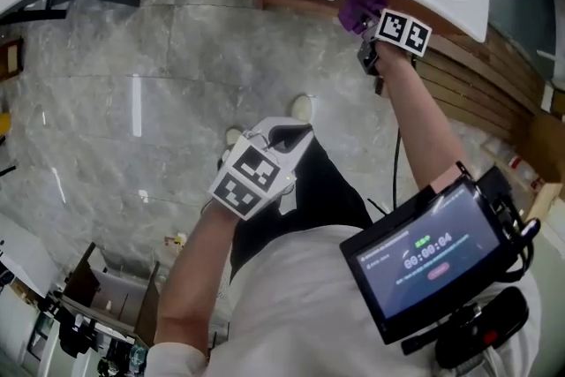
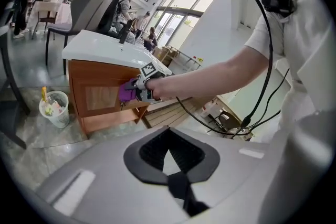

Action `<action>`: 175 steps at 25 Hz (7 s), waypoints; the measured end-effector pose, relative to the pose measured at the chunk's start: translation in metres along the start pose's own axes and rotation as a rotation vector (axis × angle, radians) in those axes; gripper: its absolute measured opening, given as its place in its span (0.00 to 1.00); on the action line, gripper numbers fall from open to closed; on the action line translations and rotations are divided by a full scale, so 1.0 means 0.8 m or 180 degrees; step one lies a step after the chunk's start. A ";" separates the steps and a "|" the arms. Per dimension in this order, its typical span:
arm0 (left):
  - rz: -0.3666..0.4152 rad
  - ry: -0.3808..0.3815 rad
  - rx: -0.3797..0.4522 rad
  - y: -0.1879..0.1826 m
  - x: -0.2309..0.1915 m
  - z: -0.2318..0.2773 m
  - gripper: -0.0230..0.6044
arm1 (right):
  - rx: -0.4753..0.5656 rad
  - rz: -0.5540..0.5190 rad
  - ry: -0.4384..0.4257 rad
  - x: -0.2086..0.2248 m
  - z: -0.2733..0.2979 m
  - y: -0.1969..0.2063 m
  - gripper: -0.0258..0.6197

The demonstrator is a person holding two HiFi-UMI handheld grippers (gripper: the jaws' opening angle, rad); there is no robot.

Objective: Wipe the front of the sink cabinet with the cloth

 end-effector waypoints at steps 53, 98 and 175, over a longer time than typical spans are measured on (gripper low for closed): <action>0.0325 0.0354 -0.0286 0.029 0.026 -0.002 0.04 | -0.0070 -0.0214 -0.0163 -0.010 -0.065 0.092 0.15; 0.0228 0.0321 -0.0174 -0.038 0.041 0.105 0.04 | -0.0264 -0.0617 0.0260 0.161 -0.021 0.014 0.15; 0.0410 0.0659 -0.0378 -0.021 0.031 0.135 0.04 | -0.0097 -0.0038 0.1030 0.306 -0.129 0.089 0.15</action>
Point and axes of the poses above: the fingertips, and each gripper's own axes: z forward along the fingers, x to its right, y out of its underside, the point moved 4 cm from there along -z, backward along the fingers, and after that the axes turned 4 degrees about -z, right-handed, at the moved point
